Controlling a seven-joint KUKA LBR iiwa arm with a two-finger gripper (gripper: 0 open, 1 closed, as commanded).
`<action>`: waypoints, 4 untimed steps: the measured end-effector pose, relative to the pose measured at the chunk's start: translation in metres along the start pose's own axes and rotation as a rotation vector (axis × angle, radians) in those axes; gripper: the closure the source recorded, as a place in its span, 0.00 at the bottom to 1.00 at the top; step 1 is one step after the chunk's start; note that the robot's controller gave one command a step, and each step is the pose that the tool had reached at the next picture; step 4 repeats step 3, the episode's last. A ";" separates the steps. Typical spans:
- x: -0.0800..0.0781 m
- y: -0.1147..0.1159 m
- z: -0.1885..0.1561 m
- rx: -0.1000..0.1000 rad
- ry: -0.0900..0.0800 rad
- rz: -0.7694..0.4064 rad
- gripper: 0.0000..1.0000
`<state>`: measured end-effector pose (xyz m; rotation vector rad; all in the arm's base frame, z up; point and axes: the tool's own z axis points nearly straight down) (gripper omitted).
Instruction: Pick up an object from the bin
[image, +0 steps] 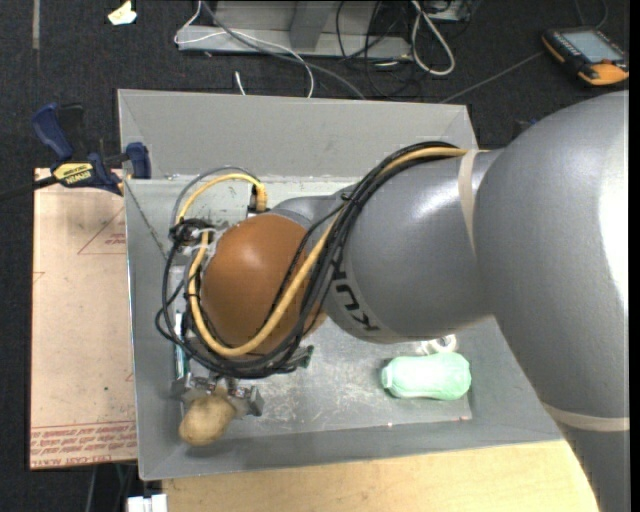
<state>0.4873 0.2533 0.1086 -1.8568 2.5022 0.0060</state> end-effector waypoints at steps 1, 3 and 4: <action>0.000 0.001 -0.042 -0.005 0.003 0.001 1.00; -0.004 -0.001 -0.077 -0.001 -0.005 0.006 1.00; -0.004 -0.001 -0.077 -0.001 -0.005 0.006 1.00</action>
Offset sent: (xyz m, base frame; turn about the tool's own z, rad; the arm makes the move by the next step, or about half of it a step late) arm -0.0018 -0.0007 0.0760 0.0010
